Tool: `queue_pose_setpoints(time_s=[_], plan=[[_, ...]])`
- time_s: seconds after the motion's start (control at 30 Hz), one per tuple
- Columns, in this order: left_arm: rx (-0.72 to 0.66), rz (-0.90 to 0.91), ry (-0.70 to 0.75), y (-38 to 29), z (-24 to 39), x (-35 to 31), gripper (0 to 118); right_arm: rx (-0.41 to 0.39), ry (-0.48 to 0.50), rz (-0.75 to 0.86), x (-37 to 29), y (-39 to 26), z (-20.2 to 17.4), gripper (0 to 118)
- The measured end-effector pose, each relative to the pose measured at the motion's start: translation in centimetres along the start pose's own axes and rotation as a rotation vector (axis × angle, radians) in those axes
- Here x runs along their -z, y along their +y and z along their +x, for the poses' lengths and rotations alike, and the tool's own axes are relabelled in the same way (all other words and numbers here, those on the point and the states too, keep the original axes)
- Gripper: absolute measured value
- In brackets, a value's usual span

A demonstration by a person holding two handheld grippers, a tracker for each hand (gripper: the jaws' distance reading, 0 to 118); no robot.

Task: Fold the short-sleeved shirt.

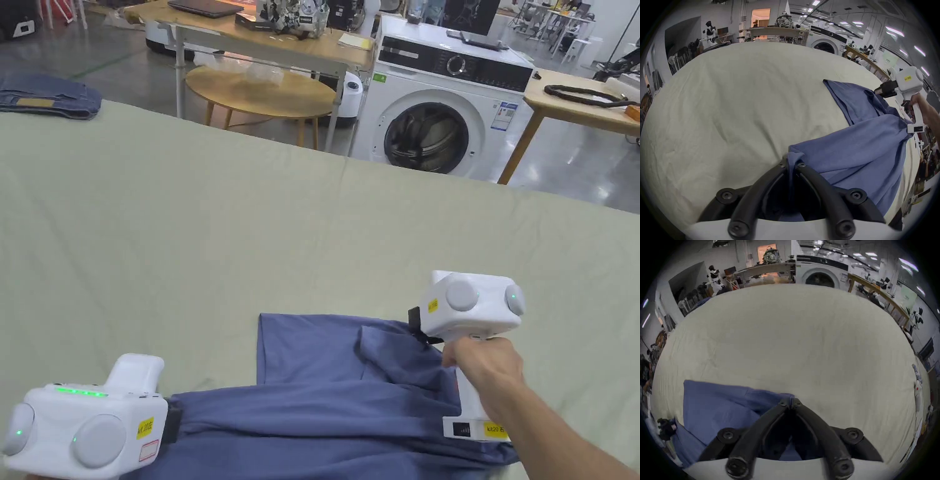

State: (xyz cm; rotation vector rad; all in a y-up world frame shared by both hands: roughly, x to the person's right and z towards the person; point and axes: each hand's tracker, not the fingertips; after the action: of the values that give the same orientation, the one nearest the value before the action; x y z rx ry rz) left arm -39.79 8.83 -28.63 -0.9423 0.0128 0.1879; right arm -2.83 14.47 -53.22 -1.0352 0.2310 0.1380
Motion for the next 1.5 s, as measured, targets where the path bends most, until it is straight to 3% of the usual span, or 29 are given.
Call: queue_pose_setpoints(time_s=[0.07,0.17,0.4,0.47,0.6,0.7,0.83,0.93,1.07,1.17,1.4,1.5], plan=[[0.016,0.010,0.008,-0.1,0.2,-0.3,0,0.010,-0.024,0.046,-1.1,-0.5,-0.2,0],[0.005,0.038,-0.030,0.0,-0.1,-2.2,0,0.068,0.040,0.152,-4.2,-0.5,1.1,0],[-0.039,0.240,-0.076,2.0,-0.3,-9.7,0,0.085,0.068,0.325,-13.2,0.3,3.8,0],[-0.035,0.306,-0.081,3.3,0.0,-12.6,0,0.103,0.126,0.353,-16.0,0.3,4.7,0],[0.001,0.425,-0.069,6.7,0.2,-17.4,0,0.050,0.055,0.460,-21.8,-0.2,5.5,0],[0.021,0.483,-0.080,9.0,0.7,-20.9,0,0.090,0.059,0.532,-26.0,-0.4,7.1,0],[0.062,0.555,-0.014,11.7,1.0,-24.7,0,0.127,-0.005,0.630,-32.0,-1.3,8.7,0],[0.043,0.586,-0.006,13.9,0.4,-26.6,0,0.205,-0.011,0.681,-36.1,-2.1,10.2,0],[0.018,0.635,-0.005,16.8,0.4,-29.3,0,0.214,-0.050,0.729,-40.5,-2.6,11.5,0],[0.012,0.675,0.002,18.9,0.3,-31.1,0,0.223,-0.105,0.775,-43.1,-2.9,12.2,0],[-0.030,0.701,0.037,23.6,-0.7,-34.8,0,0.332,-0.194,0.808,-46.9,-2.6,14.4,0],[-0.050,0.704,0.016,25.2,-1.0,-36.1,0,0.330,-0.203,0.817,-48.3,-2.5,14.8,0]])
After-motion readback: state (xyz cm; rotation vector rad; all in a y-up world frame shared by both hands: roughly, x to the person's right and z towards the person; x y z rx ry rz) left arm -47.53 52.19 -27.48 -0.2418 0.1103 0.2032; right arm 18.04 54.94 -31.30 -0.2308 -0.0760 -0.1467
